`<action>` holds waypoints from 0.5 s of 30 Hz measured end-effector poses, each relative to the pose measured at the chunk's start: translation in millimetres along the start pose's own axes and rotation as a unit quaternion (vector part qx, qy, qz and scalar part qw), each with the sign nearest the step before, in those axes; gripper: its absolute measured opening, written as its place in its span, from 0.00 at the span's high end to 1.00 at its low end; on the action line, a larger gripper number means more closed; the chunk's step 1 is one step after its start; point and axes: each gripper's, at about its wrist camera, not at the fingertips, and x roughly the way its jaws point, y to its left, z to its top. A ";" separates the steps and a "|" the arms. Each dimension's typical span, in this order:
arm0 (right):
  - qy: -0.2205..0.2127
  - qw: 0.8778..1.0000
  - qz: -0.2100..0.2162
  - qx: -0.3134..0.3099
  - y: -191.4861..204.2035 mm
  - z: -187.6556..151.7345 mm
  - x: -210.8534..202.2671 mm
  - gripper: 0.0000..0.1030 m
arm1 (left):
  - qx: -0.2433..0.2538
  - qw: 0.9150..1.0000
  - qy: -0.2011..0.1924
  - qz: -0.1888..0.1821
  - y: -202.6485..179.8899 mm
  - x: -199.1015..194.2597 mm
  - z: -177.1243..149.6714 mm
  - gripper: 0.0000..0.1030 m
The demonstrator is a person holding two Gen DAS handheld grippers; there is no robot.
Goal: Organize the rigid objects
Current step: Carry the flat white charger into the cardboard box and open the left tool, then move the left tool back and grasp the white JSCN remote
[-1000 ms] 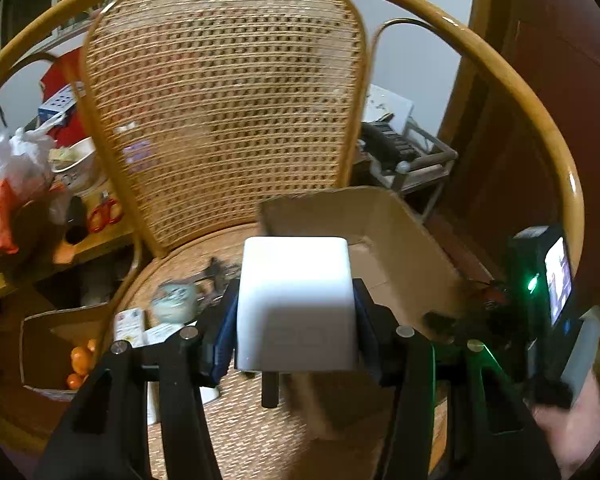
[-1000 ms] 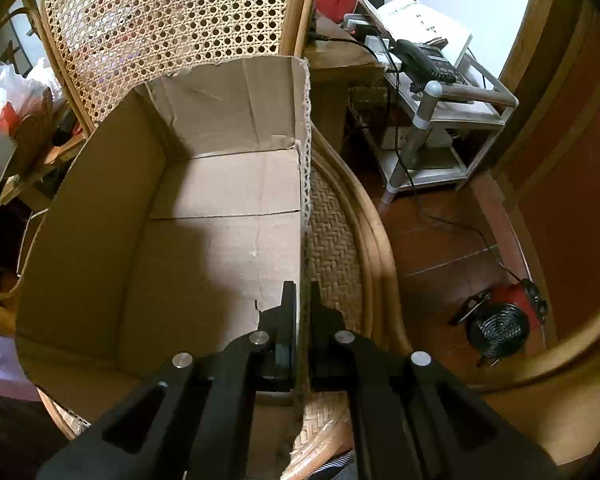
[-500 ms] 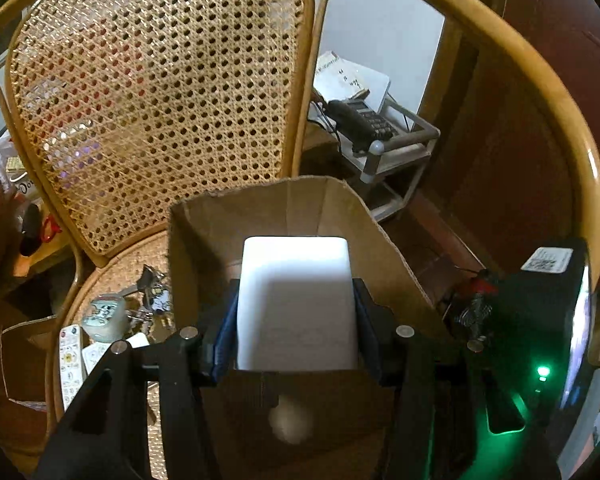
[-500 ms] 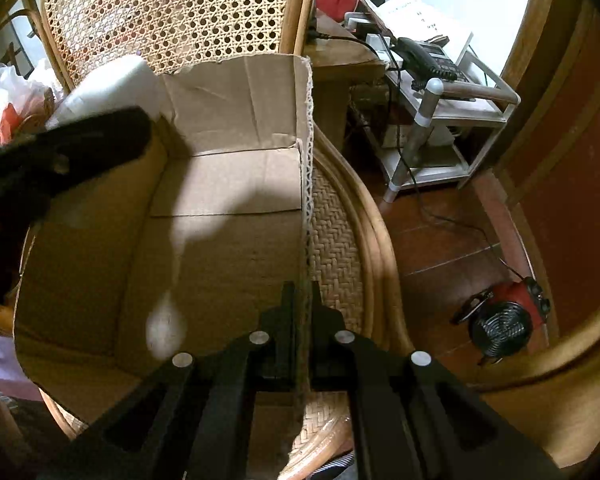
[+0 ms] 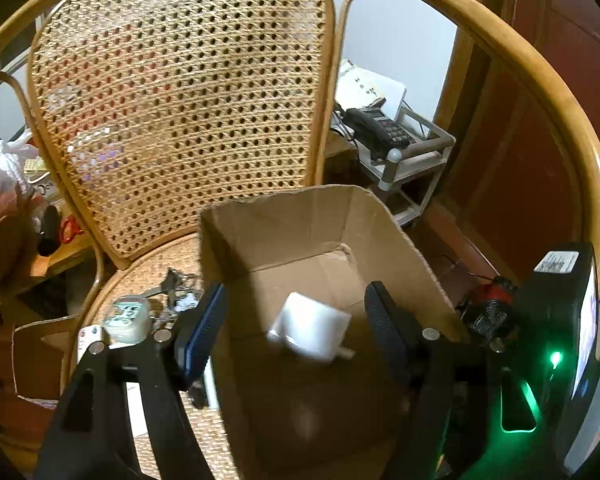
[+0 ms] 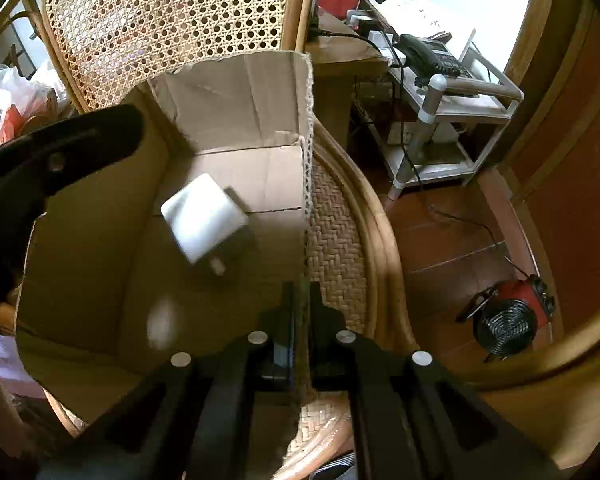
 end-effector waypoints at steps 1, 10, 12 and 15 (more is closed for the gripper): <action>0.001 1.000 0.000 0.000 0.1 0.2 0.5 0.94 | 0.001 1.000 -0.002 0.003 4.9 -2.6 -1.1 0.31; 0.001 1.000 0.001 0.000 1.5 0.0 0.2 0.94 | -0.029 0.998 -0.002 0.058 80.4 -17.4 -17.1 0.25; 0.001 1.000 0.001 0.001 2.1 0.3 0.2 0.94 | -0.035 0.996 0.001 0.080 98.6 -17.9 -25.7 0.25; 0.001 1.000 0.002 0.001 1.5 -0.3 0.4 0.94 | -0.045 0.994 0.019 0.099 125.3 -14.8 -39.9 0.25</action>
